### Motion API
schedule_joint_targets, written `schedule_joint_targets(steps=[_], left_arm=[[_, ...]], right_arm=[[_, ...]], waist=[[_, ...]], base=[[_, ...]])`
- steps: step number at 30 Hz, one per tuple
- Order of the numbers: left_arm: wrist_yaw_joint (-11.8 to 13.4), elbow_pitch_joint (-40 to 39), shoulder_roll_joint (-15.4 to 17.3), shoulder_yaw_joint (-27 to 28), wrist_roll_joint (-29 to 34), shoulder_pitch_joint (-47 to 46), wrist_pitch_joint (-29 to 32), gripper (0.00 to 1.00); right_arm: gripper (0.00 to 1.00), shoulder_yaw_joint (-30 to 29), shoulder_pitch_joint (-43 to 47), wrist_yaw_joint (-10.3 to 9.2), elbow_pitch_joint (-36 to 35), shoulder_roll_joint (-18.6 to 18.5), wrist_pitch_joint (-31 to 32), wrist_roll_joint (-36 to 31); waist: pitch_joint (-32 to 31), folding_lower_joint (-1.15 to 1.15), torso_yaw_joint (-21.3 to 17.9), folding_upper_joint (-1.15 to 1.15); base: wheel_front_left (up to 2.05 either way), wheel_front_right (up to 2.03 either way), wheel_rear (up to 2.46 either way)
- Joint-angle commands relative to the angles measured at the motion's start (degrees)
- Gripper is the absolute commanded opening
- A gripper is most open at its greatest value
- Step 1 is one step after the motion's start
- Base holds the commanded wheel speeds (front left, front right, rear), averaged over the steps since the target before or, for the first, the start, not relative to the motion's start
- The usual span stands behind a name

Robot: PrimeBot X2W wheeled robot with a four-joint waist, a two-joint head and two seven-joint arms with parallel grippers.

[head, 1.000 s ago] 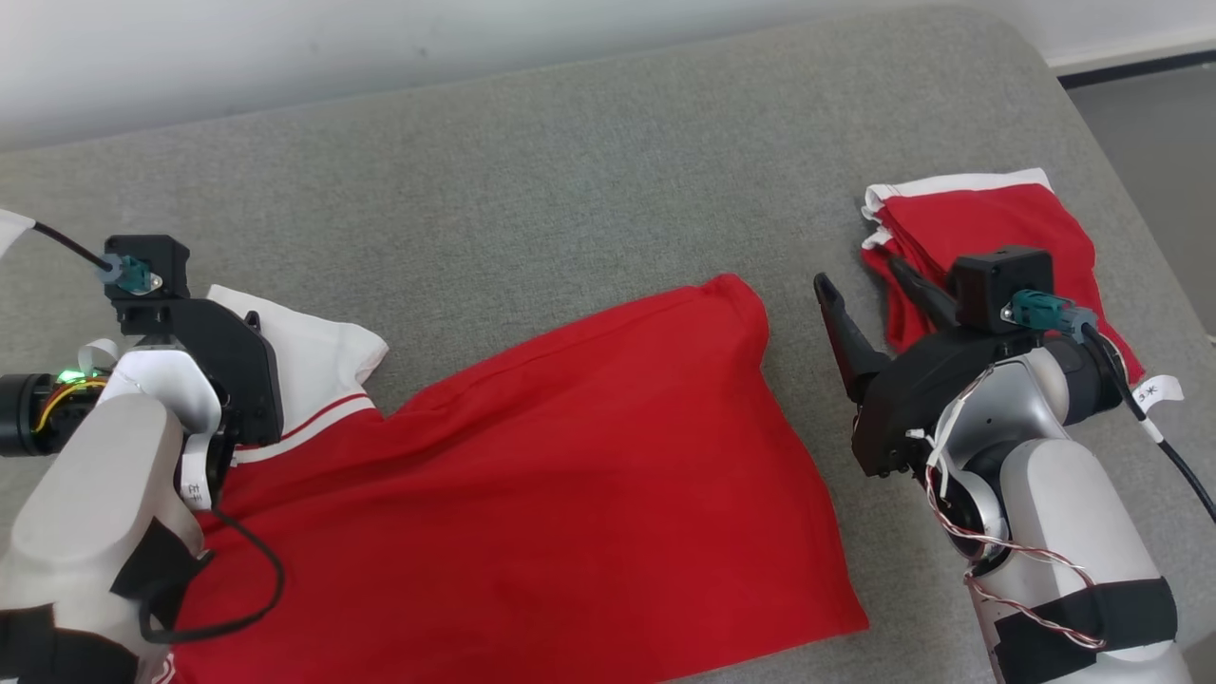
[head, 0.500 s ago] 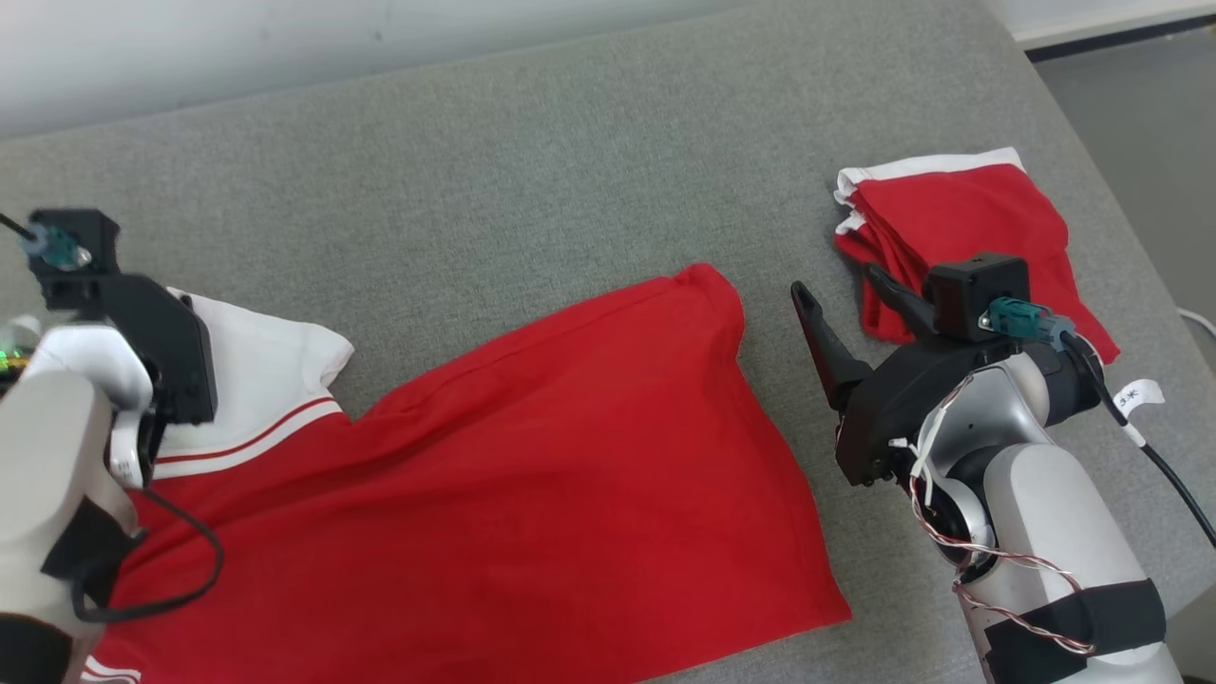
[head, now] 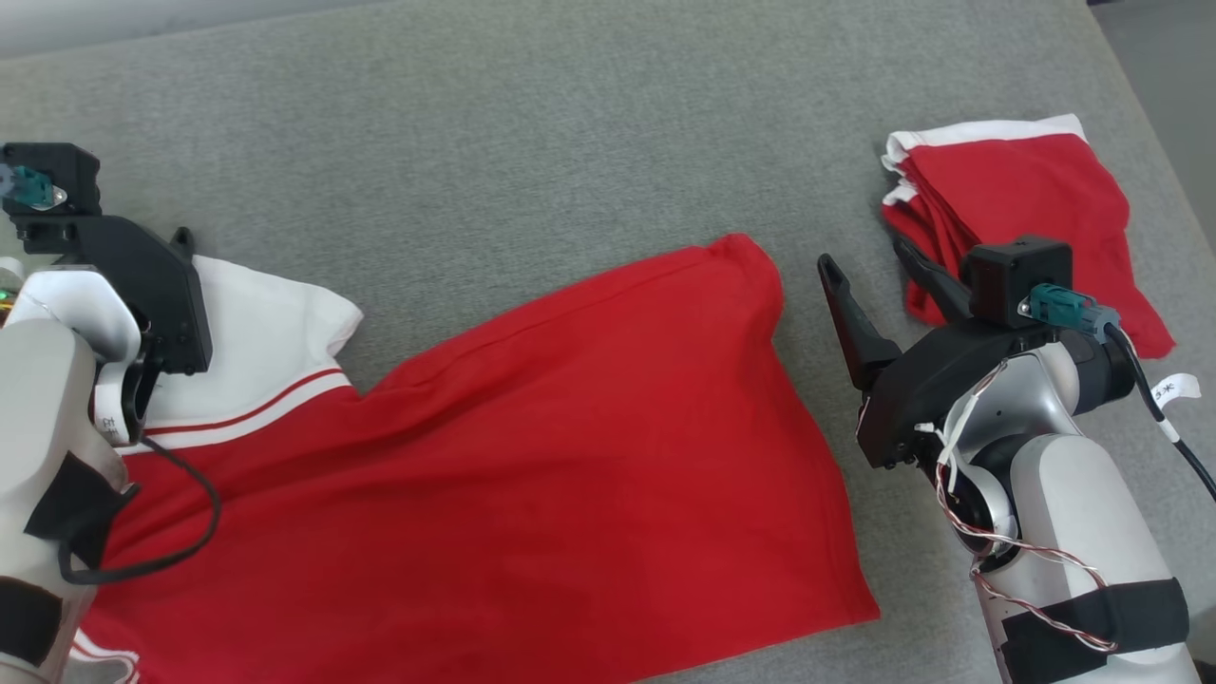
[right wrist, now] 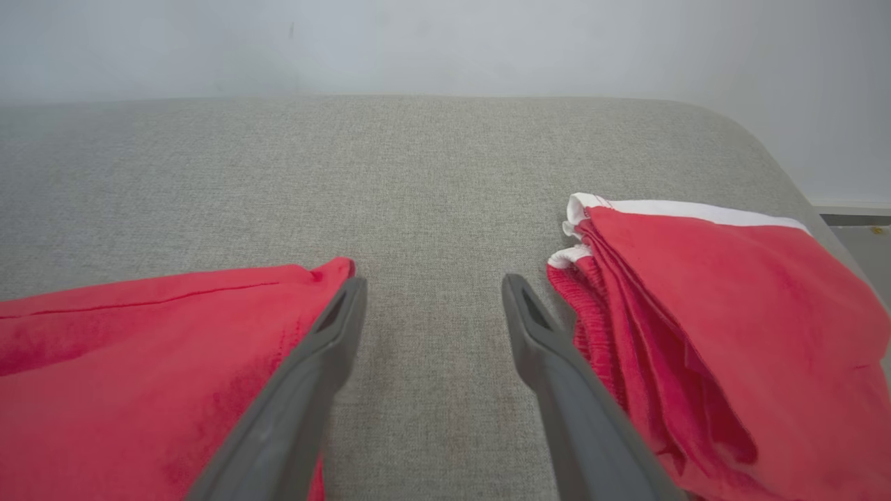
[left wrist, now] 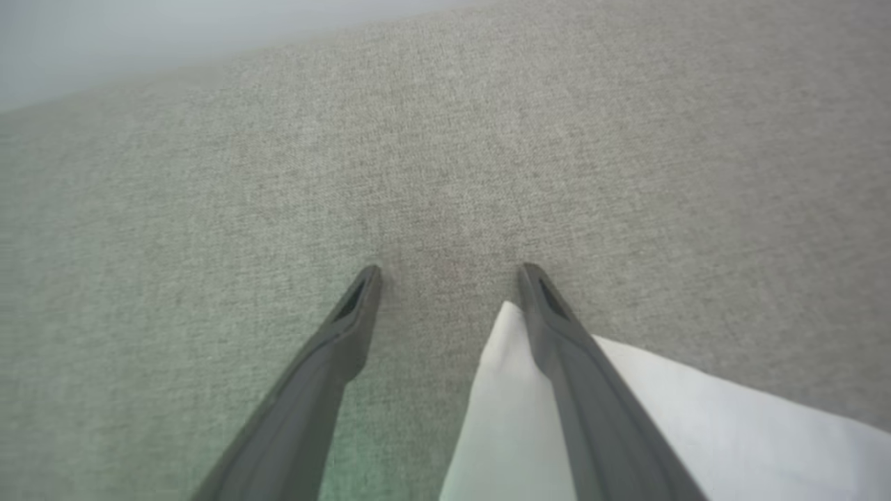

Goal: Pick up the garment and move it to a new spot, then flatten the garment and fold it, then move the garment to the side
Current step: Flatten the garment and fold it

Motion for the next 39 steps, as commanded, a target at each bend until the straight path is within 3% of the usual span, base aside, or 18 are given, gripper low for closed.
schedule_joint_targets(steps=[1, 12, 18, 24, 25, 27, 29, 32, 34, 38, 39], left_arm=[[-0.15, 1.03, 0.28, -0.08, -0.84, 1.87, -0.21, 1.00], [0.19, -0.93, -1.05, 2.00, -3.16, 0.70, -3.68, 1.00], [-0.84, -1.07, -0.91, 0.70, -3.95, 2.33, 0.83, 1.00], [-0.86, -1.28, -0.20, 0.15, -3.75, 2.99, 1.64, 0.99], [-0.88, -1.23, -0.17, 0.05, -3.96, 3.00, 1.92, 0.88], [-1.18, -1.12, 0.04, -0.26, -3.98, 2.94, 2.56, 0.76], [-1.42, -0.95, 0.16, -0.67, -3.95, 3.03, 3.37, 0.49], [-2.06, -0.76, -0.31, -1.09, -4.52, 3.39, 5.05, 0.36], [-2.34, -0.67, -0.41, -1.32, -4.78, 3.64, 6.38, 0.29], [-2.28, -0.97, -0.13, -1.62, -5.02, 3.87, 7.57, 0.38], [-2.41, -1.16, -0.06, -1.66, -5.06, 4.07, 7.34, 0.33]], right_arm=[[1.00, -0.19, 0.32, -0.14, 0.06, 0.16, -0.36, -0.29], [1.00, 0.11, 1.01, -0.14, 0.61, 0.16, -0.20, -0.41], [1.00, 0.01, 1.44, -0.14, 0.21, -0.37, -0.16, -0.39], [1.00, 0.65, 0.52, -0.14, 0.00, 0.38, -0.15, -0.15], [1.00, 0.72, 0.36, -0.14, 0.03, 0.41, -0.20, -0.17], [1.00, 0.79, 0.24, -0.14, 0.12, 0.46, -0.31, -0.23], [1.00, 0.69, 0.27, -0.14, 0.24, 0.43, -0.36, -0.30], [1.00, 0.38, 0.42, -0.14, 0.45, 0.40, -0.40, -0.45], [1.00, 0.32, 0.47, -0.14, 0.57, 0.37, -0.40, -0.51], [1.00, 0.50, 0.25, -0.14, 0.63, 0.39, -0.28, -0.51], [1.00, 0.67, 0.26, -0.14, 0.70, 0.43, -0.27, -0.49]], waist=[[-1.18, -0.01, 0.92, 0.00], [-3.39, -0.01, 1.51, 0.00], [-3.42, -0.01, 1.52, 0.00], [-2.04, -0.01, 0.61, 0.00], [-1.89, -0.01, 0.52, 0.00], [-1.75, -0.01, 0.37, 0.00], [-1.72, -0.01, 0.31, 0.00], [-1.88, -0.01, 0.50, 0.00], [-2.03, -0.01, 0.63, 0.00], [-2.40, -0.01, 0.89, 0.00], [-2.54, -0.01, 0.88, 0.00]], base=[[0.00, 0.00, 0.00], [0.00, 0.00, 0.00], [0.00, 0.00, 0.00], [0.00, 0.00, 0.00], [0.00, 0.00, 0.00], [0.00, 0.00, 0.00], [0.00, 0.00, 0.00], [0.00, 0.00, 0.00], [0.00, 0.00, 0.00], [0.00, 0.00, 0.00], [0.00, 0.00, 0.00]])
